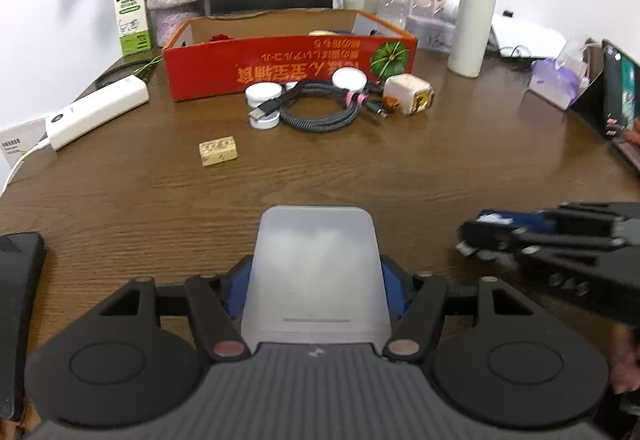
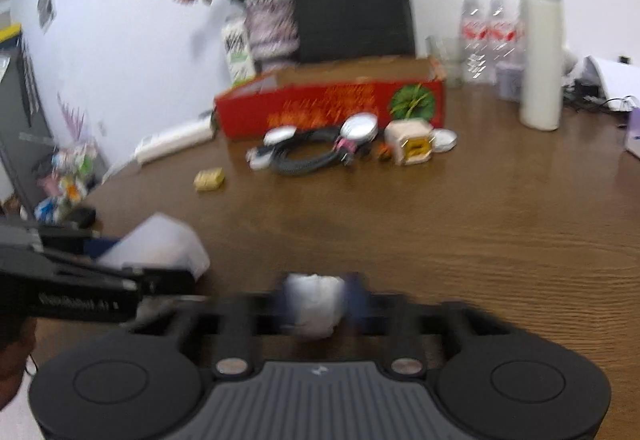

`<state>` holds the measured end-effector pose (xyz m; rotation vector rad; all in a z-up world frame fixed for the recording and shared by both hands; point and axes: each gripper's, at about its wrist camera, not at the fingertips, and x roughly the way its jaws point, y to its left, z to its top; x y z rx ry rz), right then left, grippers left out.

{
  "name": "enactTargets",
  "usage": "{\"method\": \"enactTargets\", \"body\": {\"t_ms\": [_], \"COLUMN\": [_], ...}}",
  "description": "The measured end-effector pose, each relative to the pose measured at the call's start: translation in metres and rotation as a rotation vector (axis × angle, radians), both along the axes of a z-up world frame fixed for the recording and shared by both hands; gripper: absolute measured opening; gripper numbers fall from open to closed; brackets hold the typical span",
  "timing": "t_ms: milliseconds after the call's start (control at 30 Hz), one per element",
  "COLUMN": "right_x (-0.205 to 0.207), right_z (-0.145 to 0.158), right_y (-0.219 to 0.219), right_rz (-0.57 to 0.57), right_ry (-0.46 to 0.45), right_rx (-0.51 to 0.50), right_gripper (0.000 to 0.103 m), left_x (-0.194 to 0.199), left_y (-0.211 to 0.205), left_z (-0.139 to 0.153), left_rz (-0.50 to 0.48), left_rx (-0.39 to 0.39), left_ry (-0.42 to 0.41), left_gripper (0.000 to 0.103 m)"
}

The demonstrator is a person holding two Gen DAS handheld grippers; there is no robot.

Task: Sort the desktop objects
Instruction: 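Carry the container and tissue into the box and open both tools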

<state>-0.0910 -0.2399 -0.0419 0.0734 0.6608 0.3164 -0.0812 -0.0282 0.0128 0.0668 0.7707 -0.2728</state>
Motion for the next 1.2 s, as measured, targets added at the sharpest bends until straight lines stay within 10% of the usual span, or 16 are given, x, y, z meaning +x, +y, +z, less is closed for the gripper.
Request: {"method": "enactTargets", "body": {"t_ms": [233, 467, 767, 1200], "right_x": [0.044, 0.192, 0.422, 0.477], "right_z": [0.039, 0.12, 0.085, 0.04], "right_y": [-0.003, -0.011, 0.01, 0.01], "right_rz": [-0.025, -0.043, -0.113, -0.177], "right_ry": [-0.097, -0.191, 0.119, 0.226], "right_rx": [0.038, 0.14, 0.111, 0.077], "right_gripper": [0.016, 0.017, 0.017, 0.055], "left_x": [0.061, 0.253, 0.429, 0.454], "left_y": [0.017, 0.008, -0.017, 0.008], "left_z": [0.062, 0.123, 0.051, 0.038], "left_rz": [-0.004, 0.06, 0.175, 0.206], "left_rx": [-0.105, -0.201, -0.035, -0.105], "left_ry": [-0.112, -0.04, 0.14, 0.168], "left_gripper": [0.066, 0.066, 0.066, 0.071]}}
